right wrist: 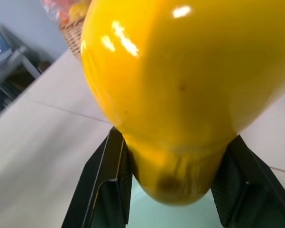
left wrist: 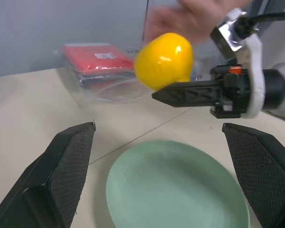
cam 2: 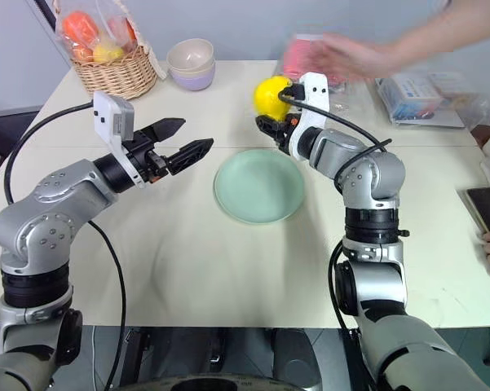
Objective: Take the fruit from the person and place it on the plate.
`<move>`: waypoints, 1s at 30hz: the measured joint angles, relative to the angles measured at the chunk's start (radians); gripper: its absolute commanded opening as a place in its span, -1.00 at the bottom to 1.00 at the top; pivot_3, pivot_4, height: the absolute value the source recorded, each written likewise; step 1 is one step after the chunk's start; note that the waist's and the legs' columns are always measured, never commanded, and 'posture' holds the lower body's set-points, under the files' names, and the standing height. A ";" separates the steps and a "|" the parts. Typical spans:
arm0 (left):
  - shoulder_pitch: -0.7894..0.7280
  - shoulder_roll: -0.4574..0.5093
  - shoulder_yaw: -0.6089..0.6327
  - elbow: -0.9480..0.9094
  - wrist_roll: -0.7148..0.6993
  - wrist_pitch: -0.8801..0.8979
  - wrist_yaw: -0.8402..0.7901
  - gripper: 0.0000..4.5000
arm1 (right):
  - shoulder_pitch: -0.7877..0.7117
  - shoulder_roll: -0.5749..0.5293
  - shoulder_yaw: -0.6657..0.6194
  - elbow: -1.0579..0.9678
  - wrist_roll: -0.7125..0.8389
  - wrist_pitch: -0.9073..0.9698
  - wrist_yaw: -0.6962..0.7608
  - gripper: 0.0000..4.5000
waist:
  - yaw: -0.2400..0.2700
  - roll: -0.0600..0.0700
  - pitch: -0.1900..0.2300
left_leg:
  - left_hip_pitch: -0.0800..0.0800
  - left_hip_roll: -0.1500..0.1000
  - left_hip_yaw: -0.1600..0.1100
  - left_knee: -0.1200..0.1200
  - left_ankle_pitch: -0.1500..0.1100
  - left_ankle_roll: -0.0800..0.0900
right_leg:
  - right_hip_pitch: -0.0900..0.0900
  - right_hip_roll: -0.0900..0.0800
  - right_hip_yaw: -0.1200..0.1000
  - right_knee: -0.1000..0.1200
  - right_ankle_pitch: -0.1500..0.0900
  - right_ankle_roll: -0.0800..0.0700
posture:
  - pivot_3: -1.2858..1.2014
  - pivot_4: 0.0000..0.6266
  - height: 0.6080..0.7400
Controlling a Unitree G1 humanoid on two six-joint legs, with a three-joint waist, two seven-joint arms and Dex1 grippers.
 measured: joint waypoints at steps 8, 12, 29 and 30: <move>0.025 0.078 0.021 0.002 -0.026 0.044 -0.047 1.00 | 0.185 -0.119 0.166 -0.196 -0.118 0.016 0.009 -0.30 | 0.001 0.000 0.000 | 0.000 0.000 0.000 0.000 0.000 0.000 | 0.000 0.000 0.000 0.000 0.000 0.000 | 0.03 -0.52 1.00; 0.036 0.077 0.020 0.003 -0.025 0.045 -0.055 1.00 | 0.285 -0.170 0.276 -0.206 -0.223 -0.053 0.024 -0.30 | 0.002 0.000 0.000 | 0.000 0.000 0.000 0.000 0.000 0.000 | 0.000 0.000 0.000 0.000 0.000 0.000 | 0.03 -0.52 1.00; 0.039 0.069 0.017 0.003 -0.024 0.047 -0.064 1.00 | 0.314 -0.341 0.167 -0.381 -0.168 -0.061 0.296 0.99 | 0.010 0.000 0.000 | 0.000 0.000 0.000 0.000 0.000 0.000 | 0.001 0.000 0.000 -0.002 0.000 0.000 | 0.03 -0.52 1.00; 0.041 0.070 0.017 0.003 -0.026 0.049 -0.069 1.00 | 0.312 -0.388 0.108 -0.413 -0.140 -0.062 0.332 0.99 | 0.010 0.000 0.000 | 0.000 0.000 -0.001 0.000 -0.001 0.001 | 0.002 0.000 -0.001 -0.002 0.000 0.000 | 0.03 -0.52 1.00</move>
